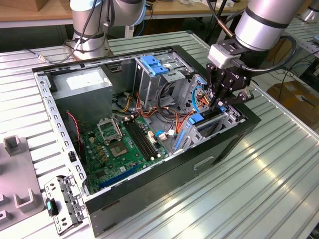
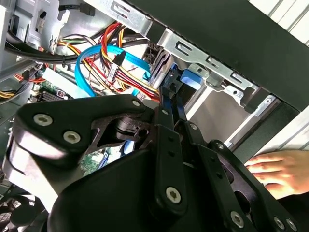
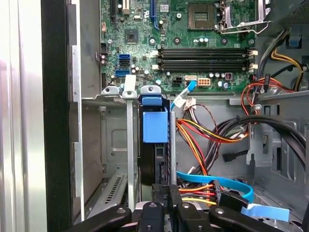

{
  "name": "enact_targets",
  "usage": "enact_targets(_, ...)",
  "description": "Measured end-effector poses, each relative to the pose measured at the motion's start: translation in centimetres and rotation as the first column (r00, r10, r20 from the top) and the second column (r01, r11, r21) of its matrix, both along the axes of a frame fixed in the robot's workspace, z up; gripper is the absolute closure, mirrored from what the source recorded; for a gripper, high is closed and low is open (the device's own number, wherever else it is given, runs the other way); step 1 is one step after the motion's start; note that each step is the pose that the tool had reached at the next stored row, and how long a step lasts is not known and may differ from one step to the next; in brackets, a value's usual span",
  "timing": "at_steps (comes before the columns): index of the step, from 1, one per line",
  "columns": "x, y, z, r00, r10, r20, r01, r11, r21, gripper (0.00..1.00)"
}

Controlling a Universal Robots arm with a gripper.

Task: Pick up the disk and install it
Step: 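Insert the first disk wire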

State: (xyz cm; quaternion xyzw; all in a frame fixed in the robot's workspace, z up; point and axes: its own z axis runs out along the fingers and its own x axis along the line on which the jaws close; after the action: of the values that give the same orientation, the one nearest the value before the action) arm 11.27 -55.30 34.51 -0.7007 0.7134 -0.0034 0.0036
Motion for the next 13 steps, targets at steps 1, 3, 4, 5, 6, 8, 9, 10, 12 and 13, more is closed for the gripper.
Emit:
enact_targets(1,0.0,0.0,-0.01,1.0,0.0,0.0,0.0,1.0,-0.0001,0.83)
enact_targets(3,-0.01,0.01,-0.1,1.0,0.0,0.0,0.0,1.0,-0.0003,0.83)
enact_targets(4,-0.01,0.01,-0.22,1.0,0.0,0.0,0.0,1.0,-0.0002,0.83)
enact_targets(5,-0.01,0.01,-0.33,1.0,0.0,-0.0001,0.0,1.0,-0.0001,0.83)
enact_targets(6,-0.01,0.01,-0.41,1.0,0.0,-0.0003,0.0,1.0,-0.0001,0.83)
enact_targets(8,-0.02,0.01,-0.45,1.0,0.0,-0.0009,0.0,1.0,-0.0004,0.83)
enact_targets(9,-0.01,0.0,-0.45,1.0,0.0,-0.0009,0.0,1.0,-0.0005,0.83)
enact_targets(10,-0.01,0.0,-0.46,1.0,0.0,-0.0009,0.0,1.0,-0.0004,0.83)
enact_targets(12,-0.01,0.01,-0.48,1.0,0.0,-0.0009,0.0,1.0,-0.0001,0.83)
enact_targets(13,-0.01,0.01,-0.49,1.0,0.0,-0.0009,0.0,1.0,0.0002,0.82)
